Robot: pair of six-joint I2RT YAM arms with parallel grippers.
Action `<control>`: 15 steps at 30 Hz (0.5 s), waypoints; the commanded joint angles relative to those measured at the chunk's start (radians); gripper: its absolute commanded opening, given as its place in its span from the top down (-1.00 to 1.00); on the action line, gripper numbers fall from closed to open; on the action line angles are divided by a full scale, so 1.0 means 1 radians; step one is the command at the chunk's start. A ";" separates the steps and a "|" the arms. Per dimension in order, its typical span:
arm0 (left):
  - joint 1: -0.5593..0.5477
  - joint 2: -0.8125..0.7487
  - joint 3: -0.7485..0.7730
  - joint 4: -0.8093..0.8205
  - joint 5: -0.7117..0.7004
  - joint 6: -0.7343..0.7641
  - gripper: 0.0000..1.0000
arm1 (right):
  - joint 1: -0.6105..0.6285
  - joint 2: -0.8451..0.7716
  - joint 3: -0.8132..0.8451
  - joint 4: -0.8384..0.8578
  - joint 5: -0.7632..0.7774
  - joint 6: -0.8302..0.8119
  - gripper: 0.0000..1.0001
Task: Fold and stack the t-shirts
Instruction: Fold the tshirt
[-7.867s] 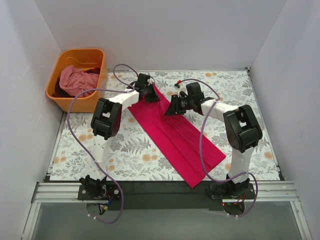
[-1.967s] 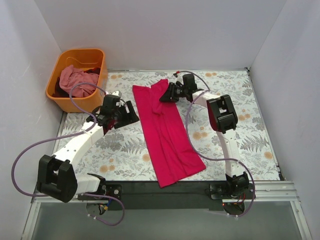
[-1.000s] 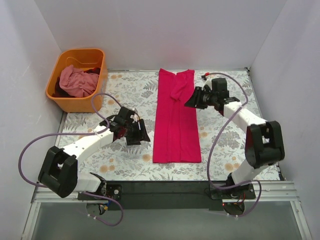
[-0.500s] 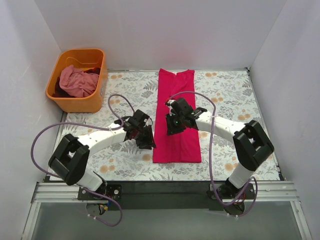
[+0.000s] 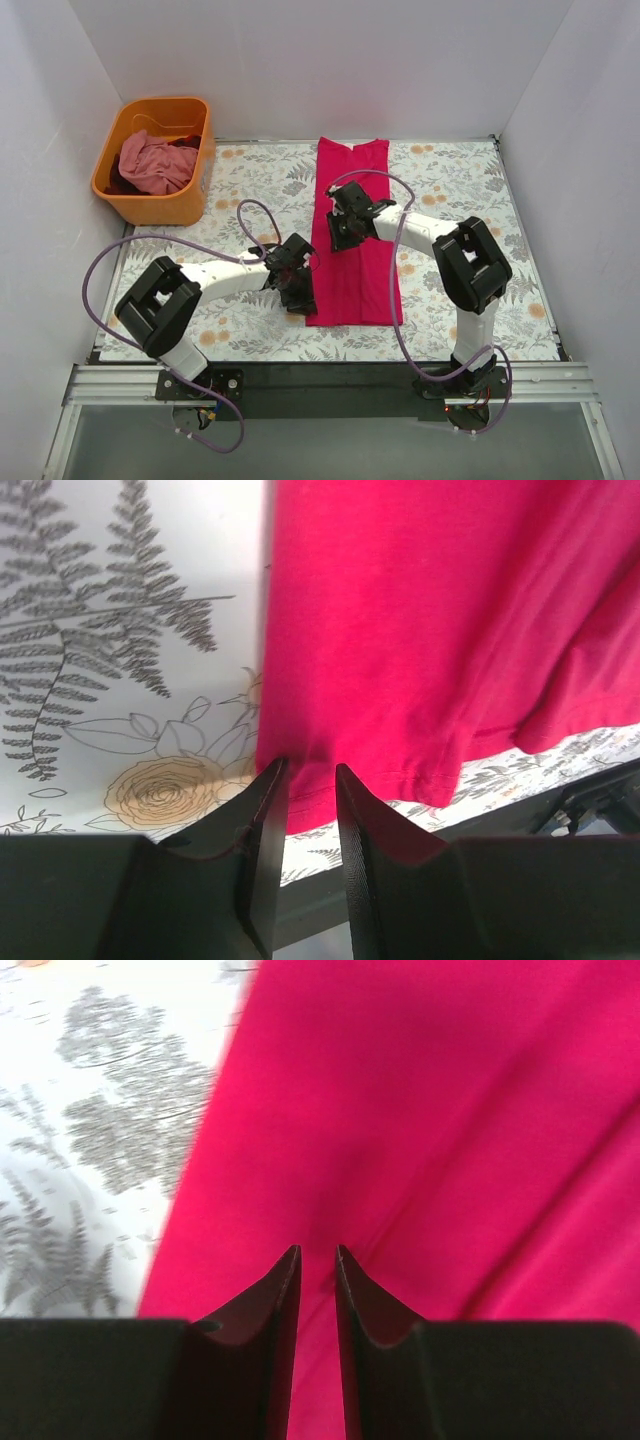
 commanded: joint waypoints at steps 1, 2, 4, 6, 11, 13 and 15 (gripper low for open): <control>-0.005 -0.032 -0.034 -0.001 -0.007 -0.038 0.52 | -0.067 -0.001 -0.045 0.029 -0.019 -0.024 0.49; -0.005 -0.037 -0.039 -0.002 -0.004 -0.041 0.52 | -0.078 -0.002 -0.058 0.044 -0.030 -0.029 0.49; -0.007 -0.049 -0.056 -0.007 0.002 -0.047 0.53 | -0.107 -0.002 -0.084 0.052 -0.050 -0.035 0.50; -0.011 -0.057 -0.068 -0.011 0.010 -0.055 0.53 | -0.122 -0.011 -0.122 0.061 -0.056 -0.039 0.50; -0.027 -0.078 -0.082 -0.021 0.018 -0.069 0.53 | -0.144 -0.068 -0.158 0.066 -0.066 -0.047 0.51; -0.033 -0.083 -0.083 -0.025 0.018 -0.076 0.53 | -0.145 -0.097 -0.170 0.064 -0.089 -0.046 0.51; -0.042 -0.091 -0.082 -0.036 0.021 -0.079 0.53 | -0.145 -0.151 -0.185 0.058 -0.101 -0.044 0.50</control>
